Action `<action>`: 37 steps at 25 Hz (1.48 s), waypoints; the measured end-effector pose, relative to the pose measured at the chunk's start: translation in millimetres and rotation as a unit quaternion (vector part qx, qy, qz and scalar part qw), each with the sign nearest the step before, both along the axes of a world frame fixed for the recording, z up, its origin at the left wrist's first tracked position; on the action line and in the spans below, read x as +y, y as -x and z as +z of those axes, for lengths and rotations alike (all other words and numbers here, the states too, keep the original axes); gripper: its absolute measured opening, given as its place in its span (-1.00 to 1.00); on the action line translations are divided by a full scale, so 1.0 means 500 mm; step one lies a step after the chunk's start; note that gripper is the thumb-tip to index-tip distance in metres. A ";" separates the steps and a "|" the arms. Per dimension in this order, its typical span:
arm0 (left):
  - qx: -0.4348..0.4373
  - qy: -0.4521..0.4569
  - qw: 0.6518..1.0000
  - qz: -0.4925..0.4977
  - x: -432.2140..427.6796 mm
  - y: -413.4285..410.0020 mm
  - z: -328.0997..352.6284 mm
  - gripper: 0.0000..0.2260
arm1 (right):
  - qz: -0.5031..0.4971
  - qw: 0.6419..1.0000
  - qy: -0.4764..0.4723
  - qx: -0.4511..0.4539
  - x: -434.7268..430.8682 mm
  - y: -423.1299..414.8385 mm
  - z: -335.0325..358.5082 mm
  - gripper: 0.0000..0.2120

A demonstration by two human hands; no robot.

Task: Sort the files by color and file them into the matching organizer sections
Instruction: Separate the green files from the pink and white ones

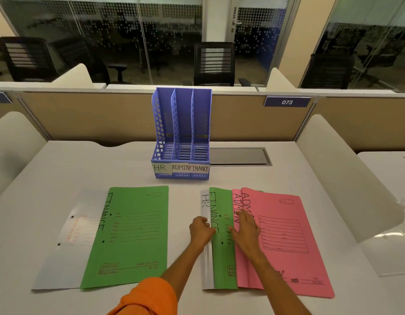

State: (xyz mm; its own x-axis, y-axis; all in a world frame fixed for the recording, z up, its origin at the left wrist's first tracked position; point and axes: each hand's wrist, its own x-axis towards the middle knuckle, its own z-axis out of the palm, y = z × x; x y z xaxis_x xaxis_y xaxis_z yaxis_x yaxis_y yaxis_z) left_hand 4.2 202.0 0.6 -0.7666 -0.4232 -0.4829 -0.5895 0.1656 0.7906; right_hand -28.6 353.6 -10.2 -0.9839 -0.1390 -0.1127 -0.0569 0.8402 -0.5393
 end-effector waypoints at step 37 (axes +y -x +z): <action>0.147 -0.086 0.980 0.105 -0.198 -0.093 0.066 -0.62 | -0.017 0.992 0.124 0.013 -0.073 -0.031 0.045 -0.49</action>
State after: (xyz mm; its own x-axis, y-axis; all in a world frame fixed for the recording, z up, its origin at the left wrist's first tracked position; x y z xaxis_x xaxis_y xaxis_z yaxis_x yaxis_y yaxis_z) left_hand 50.9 102.9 33.8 -0.7884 -0.5176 -0.3325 -0.3387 -0.0860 0.9370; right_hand -12.9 316.9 12.1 -0.9907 -0.1253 -0.0527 -0.0476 0.6828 -0.7290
